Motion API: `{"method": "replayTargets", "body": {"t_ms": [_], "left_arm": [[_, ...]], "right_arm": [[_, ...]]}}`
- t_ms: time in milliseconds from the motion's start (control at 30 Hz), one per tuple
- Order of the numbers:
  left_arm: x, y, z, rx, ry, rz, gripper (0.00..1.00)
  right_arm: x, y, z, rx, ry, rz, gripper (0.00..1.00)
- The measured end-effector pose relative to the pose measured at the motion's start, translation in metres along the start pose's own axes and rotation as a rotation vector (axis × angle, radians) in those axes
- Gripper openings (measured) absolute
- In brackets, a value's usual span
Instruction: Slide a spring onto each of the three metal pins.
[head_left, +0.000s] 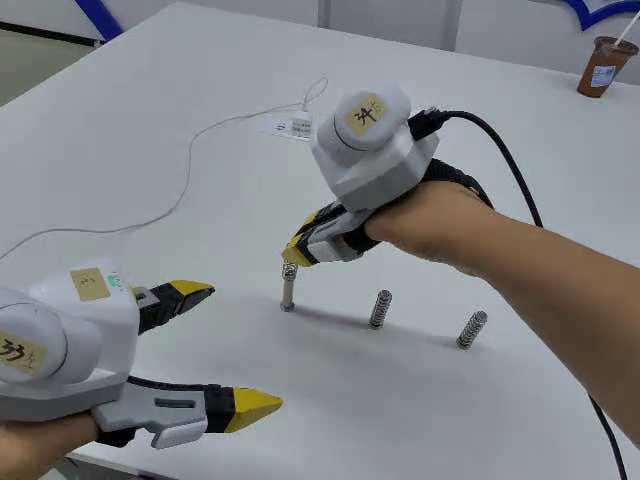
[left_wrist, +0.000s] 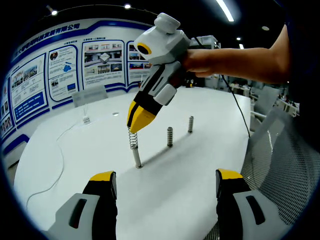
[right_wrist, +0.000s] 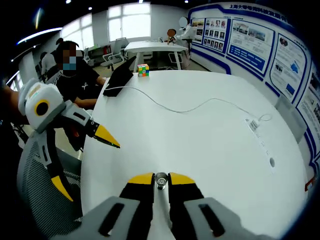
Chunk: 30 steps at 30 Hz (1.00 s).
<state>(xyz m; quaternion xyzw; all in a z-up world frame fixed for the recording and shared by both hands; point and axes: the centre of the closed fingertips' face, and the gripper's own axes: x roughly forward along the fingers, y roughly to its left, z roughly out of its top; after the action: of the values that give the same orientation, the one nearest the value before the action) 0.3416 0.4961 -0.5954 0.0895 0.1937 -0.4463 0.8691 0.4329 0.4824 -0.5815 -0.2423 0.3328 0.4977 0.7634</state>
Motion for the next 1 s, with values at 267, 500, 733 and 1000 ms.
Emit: {"method": "replayTargets", "body": {"t_ms": [267, 500, 733, 1000], "left_arm": [[0.0, 0.0, -0.001, -0.002, 0.002, 0.001, 0.83], [0.0, 0.001, -0.001, -0.004, 0.004, 0.001, 0.83], [-0.001, 0.001, -0.002, -0.005, 0.006, 0.002, 0.83], [-0.001, 0.0, -0.004, -0.007, 0.009, 0.0, 0.83]], "right_arm": [[0.009, 0.0, -0.008, 0.012, 0.02, 0.005, 0.12], [0.017, 0.0, -0.017, 0.029, 0.031, 0.007, 0.12], [0.029, 0.0, -0.026, 0.044, 0.044, 0.007, 0.12], [0.035, -0.002, -0.034, 0.058, 0.053, -0.001, 0.12]]}}
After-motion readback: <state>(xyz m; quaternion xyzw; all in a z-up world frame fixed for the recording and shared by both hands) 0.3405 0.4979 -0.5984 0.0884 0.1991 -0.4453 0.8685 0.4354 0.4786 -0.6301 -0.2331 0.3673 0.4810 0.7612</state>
